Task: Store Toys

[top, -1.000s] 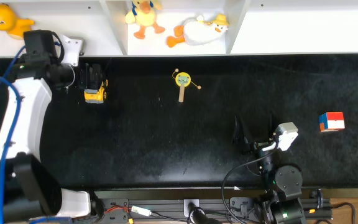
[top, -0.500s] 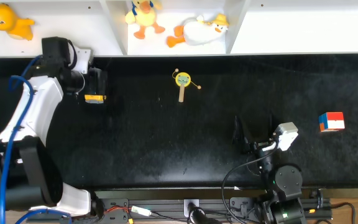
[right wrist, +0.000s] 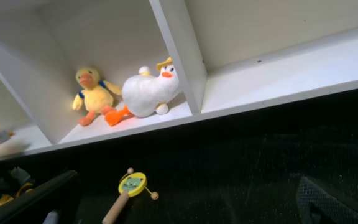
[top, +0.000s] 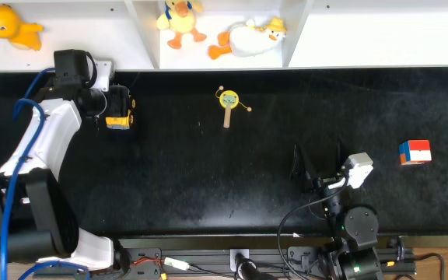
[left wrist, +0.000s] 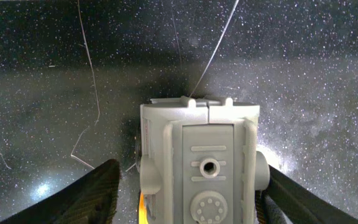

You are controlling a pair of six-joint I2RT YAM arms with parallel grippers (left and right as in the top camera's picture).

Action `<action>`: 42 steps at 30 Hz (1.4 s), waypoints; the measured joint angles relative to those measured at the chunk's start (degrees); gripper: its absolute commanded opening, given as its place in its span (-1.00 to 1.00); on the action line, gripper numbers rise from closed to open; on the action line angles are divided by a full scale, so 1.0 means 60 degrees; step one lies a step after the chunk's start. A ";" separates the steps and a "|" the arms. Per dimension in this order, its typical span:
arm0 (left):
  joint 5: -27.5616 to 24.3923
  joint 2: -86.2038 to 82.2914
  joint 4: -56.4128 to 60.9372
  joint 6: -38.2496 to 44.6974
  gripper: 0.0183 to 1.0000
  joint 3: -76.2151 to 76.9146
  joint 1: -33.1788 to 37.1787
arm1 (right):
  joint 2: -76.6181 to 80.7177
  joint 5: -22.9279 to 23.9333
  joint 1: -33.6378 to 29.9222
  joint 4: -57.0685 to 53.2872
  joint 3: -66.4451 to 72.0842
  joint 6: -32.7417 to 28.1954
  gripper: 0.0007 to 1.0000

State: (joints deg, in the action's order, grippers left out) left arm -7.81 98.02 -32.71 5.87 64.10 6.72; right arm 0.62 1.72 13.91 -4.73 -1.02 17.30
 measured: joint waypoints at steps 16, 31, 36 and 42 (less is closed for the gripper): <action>-0.0004 0.0109 0.0029 0.0000 -0.26 0.0004 0.0000 | 0.0000 0.0000 0.0004 0.0004 0.0000 0.0000 0.99; 0.0430 -0.0947 -0.0692 -0.0040 -0.39 0.0539 0.0000 | 0.0000 0.0000 0.0000 0.0004 0.0000 0.0000 0.99; 0.0557 -0.1887 -0.0495 -0.0069 -0.38 0.0630 0.0000 | 0.0000 -0.0004 0.0004 0.0004 0.0000 0.0000 0.99; 0.0772 -0.2095 0.0739 -0.0073 -0.36 0.0648 0.0000 | 0.0004 0.0000 0.0004 0.0004 0.0000 0.0000 0.99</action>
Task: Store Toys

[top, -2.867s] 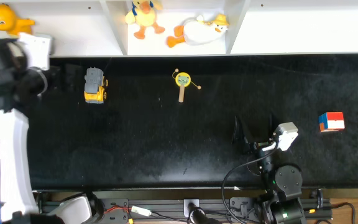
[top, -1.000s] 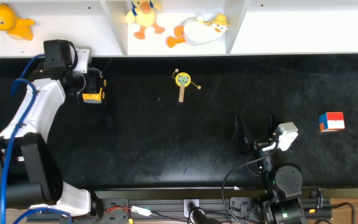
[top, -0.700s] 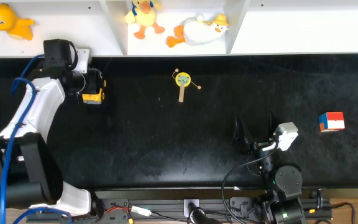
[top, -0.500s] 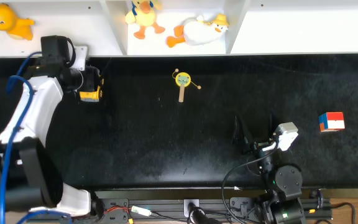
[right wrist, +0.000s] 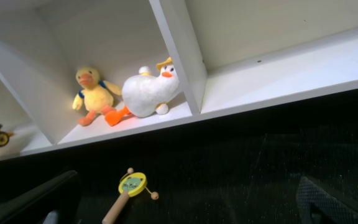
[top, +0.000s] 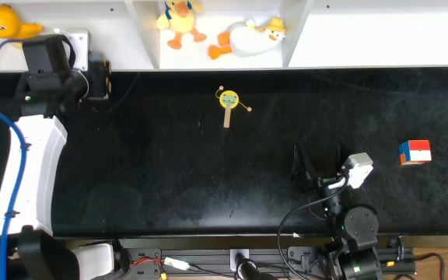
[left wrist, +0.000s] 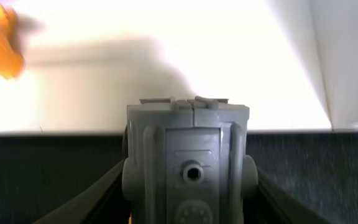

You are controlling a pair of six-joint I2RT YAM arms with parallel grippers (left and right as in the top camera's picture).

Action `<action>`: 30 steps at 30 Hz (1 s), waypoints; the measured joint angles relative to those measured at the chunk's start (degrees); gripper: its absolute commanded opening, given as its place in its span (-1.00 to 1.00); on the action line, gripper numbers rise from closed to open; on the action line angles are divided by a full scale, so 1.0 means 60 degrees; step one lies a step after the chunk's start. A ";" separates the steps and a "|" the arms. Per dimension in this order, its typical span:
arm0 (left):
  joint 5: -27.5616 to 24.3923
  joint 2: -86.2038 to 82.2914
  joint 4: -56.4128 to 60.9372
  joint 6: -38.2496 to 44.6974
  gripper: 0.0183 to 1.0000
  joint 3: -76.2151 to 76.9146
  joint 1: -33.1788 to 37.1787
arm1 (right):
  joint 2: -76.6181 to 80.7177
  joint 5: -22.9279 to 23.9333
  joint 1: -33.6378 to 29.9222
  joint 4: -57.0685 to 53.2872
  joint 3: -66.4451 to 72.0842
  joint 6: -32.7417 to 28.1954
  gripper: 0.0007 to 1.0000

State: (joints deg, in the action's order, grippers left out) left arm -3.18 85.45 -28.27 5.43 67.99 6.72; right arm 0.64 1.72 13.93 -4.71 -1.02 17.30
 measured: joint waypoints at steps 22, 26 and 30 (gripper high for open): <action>-0.0160 0.1898 0.3876 -0.0652 -0.44 0.0018 0.0000 | 0.0000 0.0004 -0.0004 0.0000 0.0000 0.0000 0.99; -0.0219 0.2087 0.4054 -0.0790 -0.37 0.0051 0.0000 | -0.0004 0.0004 -0.0004 0.0000 0.0000 0.0004 0.99; -0.0219 0.2102 0.4084 -0.0867 -0.14 0.0055 0.0000 | -0.0004 0.0000 -0.0004 -0.0004 0.0000 0.0000 0.99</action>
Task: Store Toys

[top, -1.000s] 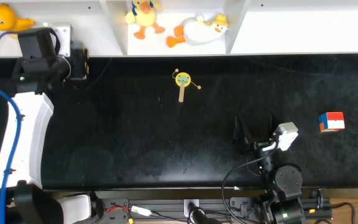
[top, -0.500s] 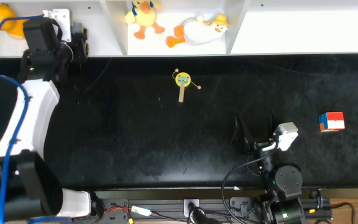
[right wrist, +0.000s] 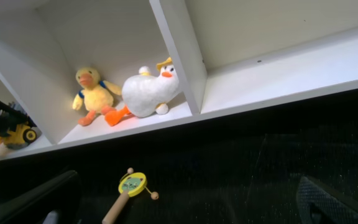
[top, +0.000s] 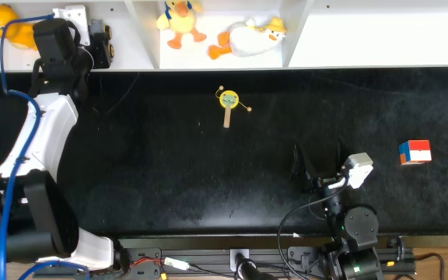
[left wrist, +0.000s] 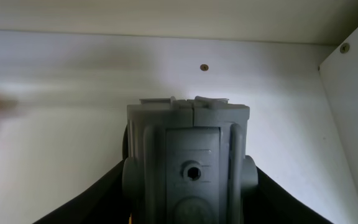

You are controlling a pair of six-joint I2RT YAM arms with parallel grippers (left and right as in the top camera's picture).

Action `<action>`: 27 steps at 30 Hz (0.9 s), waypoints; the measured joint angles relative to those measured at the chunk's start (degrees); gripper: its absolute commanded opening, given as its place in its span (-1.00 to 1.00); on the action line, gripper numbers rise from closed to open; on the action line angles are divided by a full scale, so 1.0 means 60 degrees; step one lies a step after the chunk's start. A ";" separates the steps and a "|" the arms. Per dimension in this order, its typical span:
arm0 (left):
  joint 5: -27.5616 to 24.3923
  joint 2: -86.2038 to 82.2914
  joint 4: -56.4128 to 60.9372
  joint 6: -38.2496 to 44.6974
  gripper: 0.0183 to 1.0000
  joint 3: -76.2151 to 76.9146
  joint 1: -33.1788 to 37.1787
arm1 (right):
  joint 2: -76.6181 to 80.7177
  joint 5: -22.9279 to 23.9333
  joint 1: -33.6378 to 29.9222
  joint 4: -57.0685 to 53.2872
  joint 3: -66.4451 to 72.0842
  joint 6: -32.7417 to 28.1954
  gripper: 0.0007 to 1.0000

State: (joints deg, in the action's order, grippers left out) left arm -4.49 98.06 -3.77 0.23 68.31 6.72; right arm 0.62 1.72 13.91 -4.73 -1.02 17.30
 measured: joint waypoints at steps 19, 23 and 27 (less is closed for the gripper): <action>-0.0040 0.0069 0.0033 -0.0091 1.00 -0.0004 0.0000 | 0.0000 0.0004 0.0000 0.0004 0.0000 0.0000 0.99; -0.0036 0.0047 -0.0346 -0.0091 1.00 0.0007 0.0000 | 0.0004 0.0000 0.0000 0.0007 0.0000 0.0004 0.99; -0.0044 -0.0324 -0.1410 -0.0084 1.00 0.0007 0.0000 | 0.0000 0.0000 0.0000 0.0004 0.0000 0.0004 0.99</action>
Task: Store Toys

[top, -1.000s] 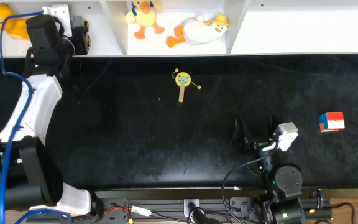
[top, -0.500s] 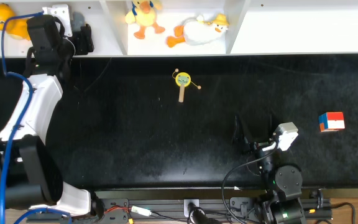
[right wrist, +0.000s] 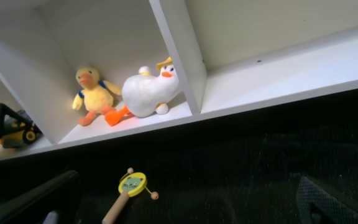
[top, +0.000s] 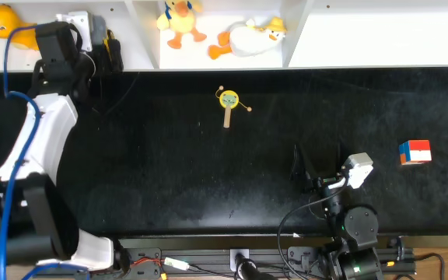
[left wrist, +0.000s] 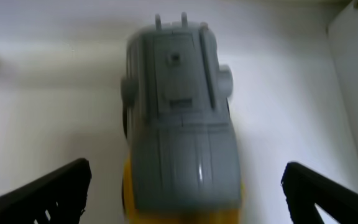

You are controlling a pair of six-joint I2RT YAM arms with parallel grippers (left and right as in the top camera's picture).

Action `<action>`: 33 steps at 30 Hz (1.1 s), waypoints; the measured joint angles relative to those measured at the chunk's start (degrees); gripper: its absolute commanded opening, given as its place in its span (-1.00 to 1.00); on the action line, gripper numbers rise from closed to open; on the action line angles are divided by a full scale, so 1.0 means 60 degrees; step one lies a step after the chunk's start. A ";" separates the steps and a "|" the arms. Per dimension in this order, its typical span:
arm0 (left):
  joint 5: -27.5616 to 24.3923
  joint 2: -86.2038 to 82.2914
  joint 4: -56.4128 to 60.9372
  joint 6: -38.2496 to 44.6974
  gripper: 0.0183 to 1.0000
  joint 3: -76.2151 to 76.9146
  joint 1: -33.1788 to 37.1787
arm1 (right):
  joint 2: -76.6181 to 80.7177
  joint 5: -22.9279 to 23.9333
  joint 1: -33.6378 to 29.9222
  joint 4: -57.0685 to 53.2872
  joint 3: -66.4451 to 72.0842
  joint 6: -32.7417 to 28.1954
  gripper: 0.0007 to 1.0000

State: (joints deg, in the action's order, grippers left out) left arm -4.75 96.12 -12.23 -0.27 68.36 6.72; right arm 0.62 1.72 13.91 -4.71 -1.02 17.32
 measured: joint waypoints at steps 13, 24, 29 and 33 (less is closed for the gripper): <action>0.0331 -0.3614 -0.4929 -0.0004 1.00 0.0040 0.0000 | 0.0004 0.0004 0.0004 0.0004 0.0000 -0.0004 0.99; 0.1118 -0.5829 -0.5905 -0.0007 1.00 -0.0645 0.0000 | 0.0004 0.0000 0.0004 0.0000 0.0000 -0.0004 0.99; 0.1126 -0.5847 -0.6040 -0.0004 1.00 -0.0692 0.0000 | 0.0000 0.0000 0.0000 -0.0004 0.0000 -0.0007 0.99; 0.1126 -0.5785 -0.6043 -0.0004 1.00 -0.0710 0.0000 | 0.0000 0.0000 0.0000 -0.0004 0.0000 -0.0004 0.99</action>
State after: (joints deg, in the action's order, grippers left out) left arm 2.00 61.41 -48.49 -0.30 64.10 6.72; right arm 0.62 1.72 13.91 -4.73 -1.02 17.30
